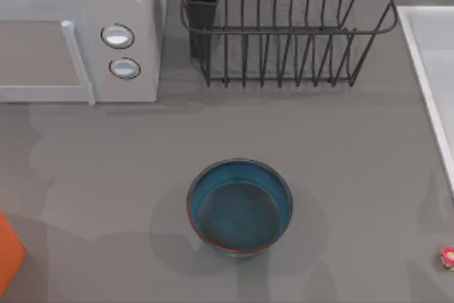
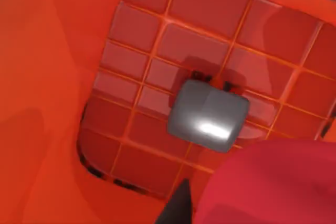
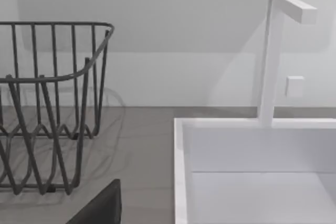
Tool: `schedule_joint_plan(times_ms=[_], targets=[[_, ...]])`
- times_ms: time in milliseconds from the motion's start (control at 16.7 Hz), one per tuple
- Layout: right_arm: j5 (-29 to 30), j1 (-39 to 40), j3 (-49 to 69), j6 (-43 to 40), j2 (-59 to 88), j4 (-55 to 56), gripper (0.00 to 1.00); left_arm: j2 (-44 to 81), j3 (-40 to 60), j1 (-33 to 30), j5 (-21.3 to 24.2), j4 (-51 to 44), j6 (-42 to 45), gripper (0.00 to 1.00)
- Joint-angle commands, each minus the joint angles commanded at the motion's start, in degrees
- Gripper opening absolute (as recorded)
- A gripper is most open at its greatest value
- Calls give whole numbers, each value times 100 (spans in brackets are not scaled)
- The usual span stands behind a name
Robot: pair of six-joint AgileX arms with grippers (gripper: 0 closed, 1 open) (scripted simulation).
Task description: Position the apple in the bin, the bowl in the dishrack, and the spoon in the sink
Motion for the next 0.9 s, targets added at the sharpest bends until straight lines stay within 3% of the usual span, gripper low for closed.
schedule_joint_plan(times_ms=[180, 480, 900], targets=[[0, 0, 0, 0, 0, 0, 100, -315, -247, 345, -174, -188, -27, 0], [0, 0, 0, 0, 0, 0, 100, -295, -243, 323, -165, -155, -16, 0], [0, 0, 0, 0, 0, 0, 100, -165, -1405, 504, -165, 1169, 131, 0]])
